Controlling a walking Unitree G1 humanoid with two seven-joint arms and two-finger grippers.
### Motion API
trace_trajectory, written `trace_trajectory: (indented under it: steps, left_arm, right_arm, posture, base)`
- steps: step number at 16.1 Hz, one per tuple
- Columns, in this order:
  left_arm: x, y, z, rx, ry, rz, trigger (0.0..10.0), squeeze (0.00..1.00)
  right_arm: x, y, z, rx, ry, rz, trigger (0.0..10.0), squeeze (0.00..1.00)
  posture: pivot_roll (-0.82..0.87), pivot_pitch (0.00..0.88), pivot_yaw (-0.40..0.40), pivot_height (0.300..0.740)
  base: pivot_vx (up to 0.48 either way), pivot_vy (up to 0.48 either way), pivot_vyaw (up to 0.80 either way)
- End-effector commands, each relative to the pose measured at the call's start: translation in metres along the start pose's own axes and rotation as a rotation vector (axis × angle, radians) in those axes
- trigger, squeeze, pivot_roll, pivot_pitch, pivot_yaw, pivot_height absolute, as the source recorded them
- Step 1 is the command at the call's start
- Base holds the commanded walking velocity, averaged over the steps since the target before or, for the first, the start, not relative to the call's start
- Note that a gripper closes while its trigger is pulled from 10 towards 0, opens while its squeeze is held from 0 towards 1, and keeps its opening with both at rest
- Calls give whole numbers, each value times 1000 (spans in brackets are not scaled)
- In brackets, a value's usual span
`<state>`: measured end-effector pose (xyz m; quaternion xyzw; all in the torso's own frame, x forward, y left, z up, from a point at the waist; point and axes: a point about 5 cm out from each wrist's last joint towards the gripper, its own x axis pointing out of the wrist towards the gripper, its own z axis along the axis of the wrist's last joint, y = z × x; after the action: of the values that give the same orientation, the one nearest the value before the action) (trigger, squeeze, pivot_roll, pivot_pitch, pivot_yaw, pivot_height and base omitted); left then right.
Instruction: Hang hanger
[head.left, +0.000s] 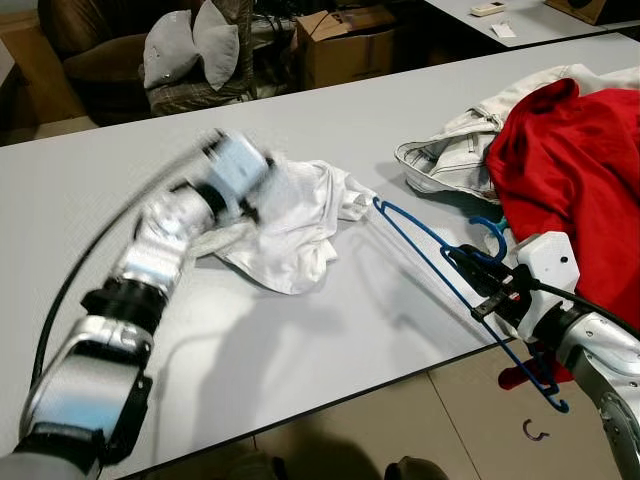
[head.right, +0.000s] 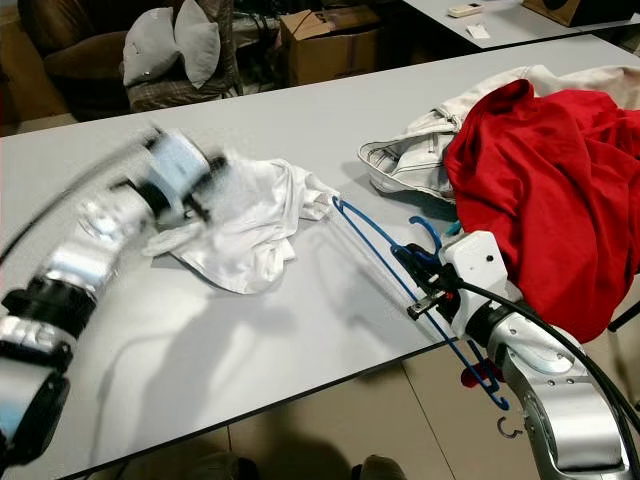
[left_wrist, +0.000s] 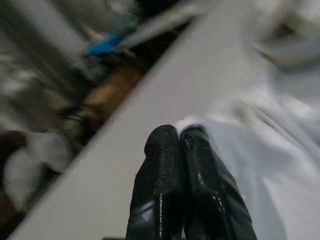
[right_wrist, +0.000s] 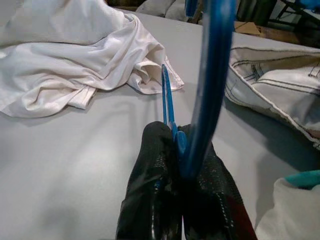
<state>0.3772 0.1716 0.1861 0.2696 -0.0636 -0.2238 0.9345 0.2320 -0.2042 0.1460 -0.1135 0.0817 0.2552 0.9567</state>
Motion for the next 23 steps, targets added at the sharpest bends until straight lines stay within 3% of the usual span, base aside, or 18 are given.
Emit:
trace_trajectory:
  steps: [1, 2, 6, 8, 10, 12, 13, 14, 15, 16, 17, 18, 19, 20, 21, 23]
  left_arm:
    - [-3, 41, 25, -14, -113, 235, 0, 0]
    - [-10, 70, 48, 17, -210, 378, 0, 0]
    - [-47, 144, 134, 263, -480, 671, 0, 0]
    - [-53, 152, 149, 307, -519, 694, 0, 0]
    - [-36, 132, 131, 292, -446, 557, 0, 0]
    - [-22, 108, 99, 246, -314, 389, 0, 0]
    - [-13, 84, 75, 204, -199, 199, 0, 0]
    - [-10, 66, 61, 192, -135, 67, 0, 0]
    - [-8, 35, 49, 156, -85, -124, 0, 0]
    - [-8, 18, 47, 119, -82, -224, 0, 0]
    - [-9, -36, 41, 68, -60, -460, 0, 0]
    - [-9, -47, 38, 67, -46, -504, 0, 0]
    - [-10, -62, 36, 5, -19, -573, 10000, 0]
    - [-9, -63, 36, -22, -17, -572, 10000, 859]
    - [-16, -59, 39, -98, 5, -634, 10000, 1000]
    - [-27, -55, 39, -159, 40, -704, 10000, 1000]
  right_arm:
    - [3, 2, 9, -13, -42, 10, 10000, 0]
    - [4, 2, 9, -13, -46, 10, 10000, 0]
    - [8, 3, 11, 1, -65, 11, 10000, 0]
    - [10, 4, 11, 5, -67, 15, 10000, 0]
    - [13, 8, 11, 11, -72, 27, 10000, 0]
    - [13, 8, 10, 13, -71, 26, 10000, 0]
    - [12, 8, 9, 14, -67, 26, 10000, 0]
    - [11, 8, 8, 14, -63, 27, 10000, 0]
    - [11, 8, 7, 13, -59, 29, 10000, 0]
    - [11, 9, 7, 12, -58, 31, 10000, 0]
    - [11, 9, 7, 13, -57, 36, 10000, 0]
    - [12, 9, 7, 13, -57, 37, 10000, 0]
    - [12, 8, 7, 10, -57, 38, 10000, 0]
    - [11, 8, 7, 9, -57, 37, 10000, 0]
    - [10, 7, 7, 8, -55, 34, 10000, 0]
    - [9, 7, 6, 8, -54, 32, 10000, 0]
  posture:
    - [-154, 0, 59, 740]
    - [-147, 0, 55, 740]
    - [-120, 0, 49, 740]
    - [-112, 0, 48, 740]
    - [-107, 0, 52, 740]
    - [-106, 0, 54, 740]
    - [-106, 0, 54, 740]
    - [-105, 0, 54, 740]
    - [-101, 0, 50, 740]
    - [-101, 0, 50, 740]
    - [-100, 0, 48, 740]
    - [-101, 0, 48, 740]
    - [-103, 0, 51, 740]
    - [-106, 0, 52, 740]
    - [-108, 0, 54, 740]
    - [-110, 0, 57, 740]
  base:
    - [0, 0, 0]
    - [0, 0, 0]
    - [0, 0, 0]
    - [0, 0, 0]
    - [0, 0, 0]
    - [0, 0, 0]
    - [0, 0, 0]
    - [0, 0, 0]
    - [0, 0, 0]
    - [0, 0, 0]
    - [0, 0, 0]
    - [0, 0, 0]
    - [0, 0, 0]
    - [0, 0, 0]
    - [0, 0, 0]
    - [0, 0, 0]
